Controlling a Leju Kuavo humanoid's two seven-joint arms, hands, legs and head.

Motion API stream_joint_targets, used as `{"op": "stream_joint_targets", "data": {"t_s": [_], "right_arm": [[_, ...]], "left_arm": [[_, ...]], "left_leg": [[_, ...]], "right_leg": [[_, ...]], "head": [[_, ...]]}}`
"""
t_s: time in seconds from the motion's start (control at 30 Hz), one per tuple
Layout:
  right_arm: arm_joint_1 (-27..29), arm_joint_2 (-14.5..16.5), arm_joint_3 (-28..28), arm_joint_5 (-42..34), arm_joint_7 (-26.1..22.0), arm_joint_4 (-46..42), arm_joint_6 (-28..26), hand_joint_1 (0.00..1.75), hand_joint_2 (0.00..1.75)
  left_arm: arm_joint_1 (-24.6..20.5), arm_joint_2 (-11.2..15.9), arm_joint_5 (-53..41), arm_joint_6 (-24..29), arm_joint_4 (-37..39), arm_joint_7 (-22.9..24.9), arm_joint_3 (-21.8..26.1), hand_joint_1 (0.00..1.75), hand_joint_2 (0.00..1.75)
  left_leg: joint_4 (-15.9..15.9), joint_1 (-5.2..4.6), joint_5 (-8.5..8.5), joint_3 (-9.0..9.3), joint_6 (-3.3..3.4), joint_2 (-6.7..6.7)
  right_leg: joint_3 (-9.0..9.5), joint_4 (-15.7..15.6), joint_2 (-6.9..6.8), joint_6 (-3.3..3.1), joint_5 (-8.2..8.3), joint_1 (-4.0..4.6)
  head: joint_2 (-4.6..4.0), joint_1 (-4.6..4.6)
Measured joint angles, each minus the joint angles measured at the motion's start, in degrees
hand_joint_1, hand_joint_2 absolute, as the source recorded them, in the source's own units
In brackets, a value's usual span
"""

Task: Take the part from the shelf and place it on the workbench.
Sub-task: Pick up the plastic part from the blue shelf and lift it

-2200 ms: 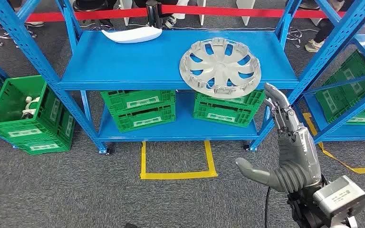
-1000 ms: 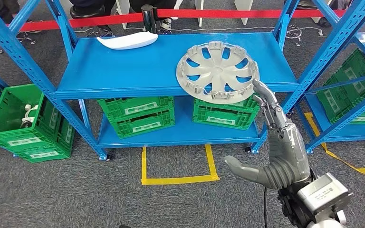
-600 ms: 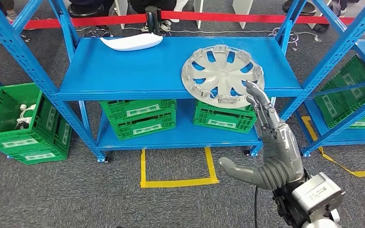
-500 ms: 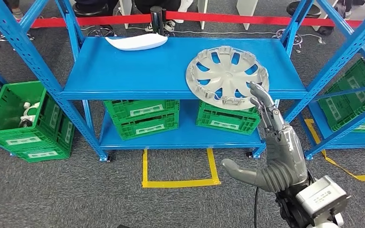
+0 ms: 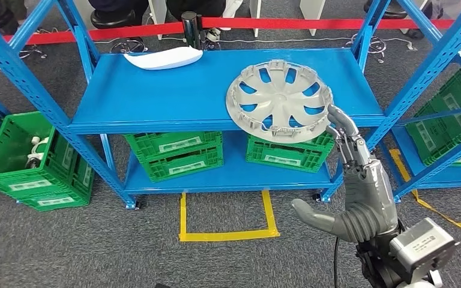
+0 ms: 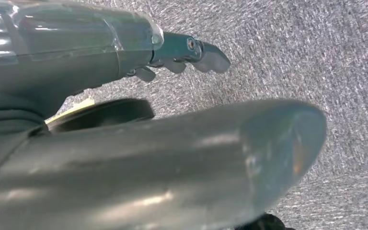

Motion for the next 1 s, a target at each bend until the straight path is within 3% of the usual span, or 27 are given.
{"op": "stream_joint_targets", "data": {"t_s": [0.03, 0.07, 0.13, 0.2, 0.27, 0.37, 0.43, 0.5, 0.53, 0.57, 0.6, 0.67, 0.7, 0.77, 0.9, 0.93, 1.0], "right_arm": [[0.4, 0.0, -0.2, 0.0, -0.1, 0.0, 0.0, 0.00, 1.75], [0.7, -0.1, -0.3, 0.0, -0.2, 0.0, 0.0, 0.00, 1.75], [1.1, -0.1, -0.7, 0.0, -0.3, 0.0, 0.0, 0.00, 1.75], [1.2, -0.1, -1.0, 0.0, -0.4, 0.0, 0.0, 0.00, 1.75], [1.3, -0.3, -1.3, 0.0, -0.4, -0.1, 0.0, 0.00, 1.75], [1.5, -0.6, -1.6, -0.1, -0.5, -0.3, 0.0, 0.00, 1.75], [1.7, -0.9, -1.9, 0.0, -0.5, -0.4, 0.0, 0.00, 1.75], [2.0, -1.1, -2.1, 0.0, -0.5, -0.5, 0.0, 0.00, 1.75], [2.2, -1.1, -2.3, 0.0, -0.5, -0.5, 0.0, 0.00, 1.75], [2.3, -1.1, -2.4, 0.0, -0.5, -0.5, 0.0, 0.00, 1.75], [2.3, -1.1, -2.5, 0.0, -0.5, -0.5, 0.0, 0.00, 1.75], [2.3, -1.2, -2.7, 0.0, -0.5, -0.5, 0.0, 0.00, 1.75], [2.3, -1.3, -2.7, 0.0, -0.5, -0.5, 0.0, 0.00, 1.75], [2.2, -1.4, -2.7, 0.0, -0.6, -0.5, 0.1, 0.00, 1.75], [2.0, -1.4, -2.8, 0.0, -0.7, -0.6, 0.3, 0.00, 1.75], [2.0, -1.4, -2.8, 0.0, -0.7, -0.6, 0.3, 0.00, 1.75], [2.0, -1.3, -2.7, 0.0, -0.7, -0.7, 0.3, 0.00, 1.75]], "left_arm": [[0.0, 0.0, 0.0, 0.0, 0.0, 0.0, 0.0, 0.00, 0.00], [0.1, -0.1, -0.1, 0.0, 0.0, 0.1, 0.0, 0.00, 0.00], [0.1, -0.1, -0.1, 0.0, 0.0, 0.1, 0.0, 0.00, 0.00], [0.0, -0.1, -0.1, 0.0, 0.0, 0.1, 0.0, 0.00, 0.00], [0.0, -0.2, -0.1, 0.0, 0.1, 0.1, 0.0, 0.00, 0.00], [0.0, -0.3, -0.1, 0.0, 0.1, 0.1, 0.0, 0.00, 0.00], [-0.1, -0.4, -0.2, 0.0, 0.1, 0.1, 0.0, 0.00, 0.00], [-0.1, -0.5, -0.3, 0.0, 0.1, 0.1, 0.0, 0.00, 0.00], [0.0, -0.5, -0.4, 0.0, 0.1, 0.1, 0.0, 0.00, 0.00], [0.0, -0.5, -0.4, 0.0, 0.1, 0.1, 0.0, 0.00, 0.00], [0.0, -0.5, -0.4, 0.0, 0.1, 0.1, 0.0, 0.00, 0.00], [0.0, -0.5, -0.5, 0.0, 0.1, 0.0, 0.0, 0.00, 0.00], [-0.1, -0.6, -0.5, 0.0, 0.1, 0.0, 0.0, 0.00, 0.00], [-0.1, -0.6, -0.5, -0.1, 0.1, 0.0, 0.0, 0.00, 0.00], [-0.2, -0.6, -0.5, -0.1, 0.1, -0.1, 0.0, 0.00, 0.00], [-0.2, -0.6, -0.5, -0.1, 0.1, -0.1, 0.0, 0.00, 0.00], [-0.1, -0.5, -0.5, -0.1, 0.1, -0.2, 0.0, 0.00, 0.00]], "left_leg": [[2.2, 0.01, -0.23, -1.51, -0.09, 0.01], [2.4, 0.01, 0.66, -2.07, -0.11, 0.02], [-3.0, 0.01, 5.13, -0.04, 0.08, 0.07], [-9.6, -0.12, 8.03, 3.18, 0.49, 0.14], [-12.1, -0.33, 7.89, 4.51, 1.04, 0.13], [-12.6, -0.27, 7.69, 4.85, 2.00, 0.05], [-12.7, -0.08, 7.53, 5.17, 2.56, 0.11], [-12.7, -0.11, 7.21, 5.41, 2.91, 0.16], [-12.7, -0.13, 7.03, 5.57, 2.99, 0.16], [-12.7, -0.15, 6.82, 5.83, 3.00, 0.13], [-12.7, -0.16, 6.57, 6.22, 2.95, 0.07], [-12.8, -0.19, 6.00, 7.13, 2.73, -0.07], [-12.8, -0.26, 5.73, 7.42, 2.52, -0.14], [-12.9, -0.34, 5.47, 7.57, 1.97, -0.16], [-11.8, -0.40, 4.12, 7.38, 0.75, -0.01], [-9.5, -0.39, 2.85, 6.29, 0.50, 0.01], [-2.1, -0.18, -0.20, 2.14, 0.11, 0.00]], "right_leg": [[0.14, 0.0, 0.02, -0.01, -0.15, 0.01], [0.37, 0.0, 0.08, 0.05, -0.34, 0.00], [1.18, 0.0, 0.24, 0.36, -0.89, -0.01], [1.87, 0.1, 0.37, 0.95, -1.60, 0.14], [2.10, 0.1, 0.43, 1.58, -2.00, 0.20], [2.04, 0.7, 0.43, 2.44, -2.80, -0.03], [-0.09, 5.3, 0.44, 3.01, -5.29, -0.10], [-4.41, 13.2, 0.44, 3.34, -8.32, -0.11], [-6.21, 16.1, 0.44, 3.38, -8.81, -0.11], [-7.15, 16.9, 0.44, 3.32, -8.11, -0.10], [-6.97, 15.5, 0.44, 3.15, -6.19, -0.09], [-4.38, 8.3, 0.48, 2.56, -1.33, 0.00], [-2.98, 4.9, 0.49, 2.22, 0.15, 0.11], [-1.66, 1.8, 0.51, 1.67, 0.59, 0.36], [-0.76, 0.4, 0.44, 0.71, 0.63, 0.13], [-0.43, 0.0, 0.37, 0.47, 0.67, -0.02], [-0.14, -0.1, 0.25, 0.10, 0.45, -0.03]], "head": [[0.00, -0.20], [0.00, -0.38], [0.00, -0.77], [0.00, -1.10], [0.00, -1.08], [0.00, -0.78], [0.00, -0.26], [0.00, 0.40], [0.00, 0.62], [0.00, 0.81], [0.00, 1.00], [0.00, 1.39], [0.00, 1.53], [0.00, 1.66], [0.00, 1.42], [0.00, 1.15], [0.00, 0.48]]}}
